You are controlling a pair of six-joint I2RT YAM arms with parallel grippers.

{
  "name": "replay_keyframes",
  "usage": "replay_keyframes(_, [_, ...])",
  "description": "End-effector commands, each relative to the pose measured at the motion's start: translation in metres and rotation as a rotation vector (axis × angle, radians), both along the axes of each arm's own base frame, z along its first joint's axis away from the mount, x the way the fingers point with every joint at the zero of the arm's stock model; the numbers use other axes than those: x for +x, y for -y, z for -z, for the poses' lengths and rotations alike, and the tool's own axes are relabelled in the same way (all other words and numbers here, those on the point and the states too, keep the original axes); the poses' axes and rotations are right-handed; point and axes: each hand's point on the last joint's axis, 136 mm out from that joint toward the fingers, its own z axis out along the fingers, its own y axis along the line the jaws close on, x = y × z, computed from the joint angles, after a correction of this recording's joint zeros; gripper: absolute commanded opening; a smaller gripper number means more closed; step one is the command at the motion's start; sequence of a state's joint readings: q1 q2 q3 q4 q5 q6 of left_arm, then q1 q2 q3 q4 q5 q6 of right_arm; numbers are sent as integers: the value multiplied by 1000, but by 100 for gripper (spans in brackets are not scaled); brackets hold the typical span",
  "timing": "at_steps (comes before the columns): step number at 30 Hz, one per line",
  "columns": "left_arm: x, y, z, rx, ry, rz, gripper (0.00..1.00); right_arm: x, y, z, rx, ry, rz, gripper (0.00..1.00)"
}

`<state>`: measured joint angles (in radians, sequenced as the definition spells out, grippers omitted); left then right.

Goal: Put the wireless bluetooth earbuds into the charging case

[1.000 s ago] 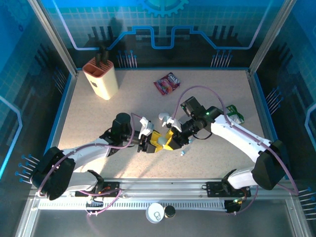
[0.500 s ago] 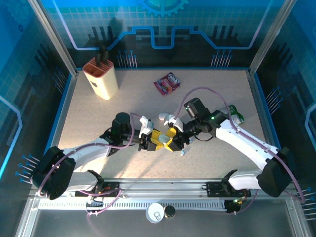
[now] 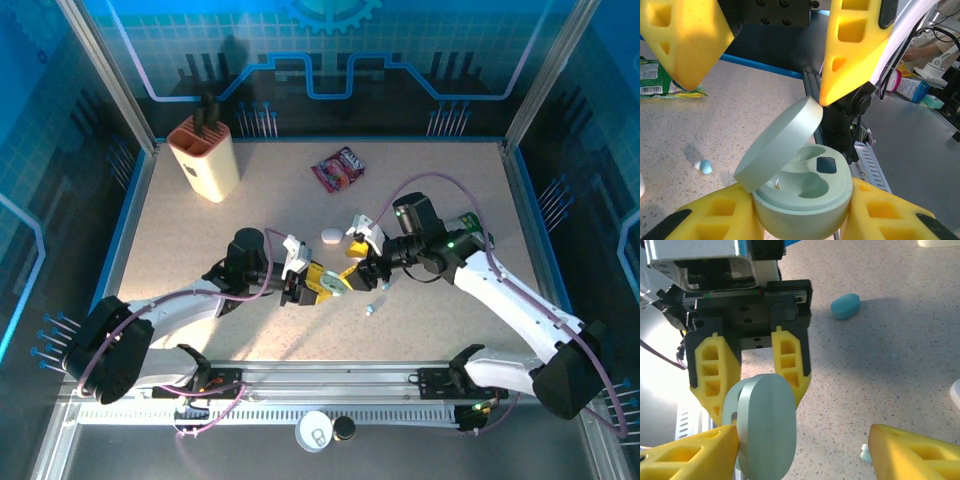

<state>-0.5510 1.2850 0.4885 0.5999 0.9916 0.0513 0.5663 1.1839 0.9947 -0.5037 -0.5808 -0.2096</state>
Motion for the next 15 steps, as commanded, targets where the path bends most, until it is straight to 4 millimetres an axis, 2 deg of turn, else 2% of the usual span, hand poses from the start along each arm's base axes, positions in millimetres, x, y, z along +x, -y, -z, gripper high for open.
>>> replay_keyframes(1, [-11,2,-15,-60,70,61,35,23,10,4,-37,48,118,69])
replay_keyframes(5, [-10,1,-13,-58,69,57,35,33,17,-1,-28,71,189,69])
replay_keyframes(9, [-8,1,-12,-60,81,40,35,28,15,-11,14,78,169,69])
replay_keyframes(15, [-1,-1,-10,-75,80,14,36,21,15,-39,116,113,184,70])
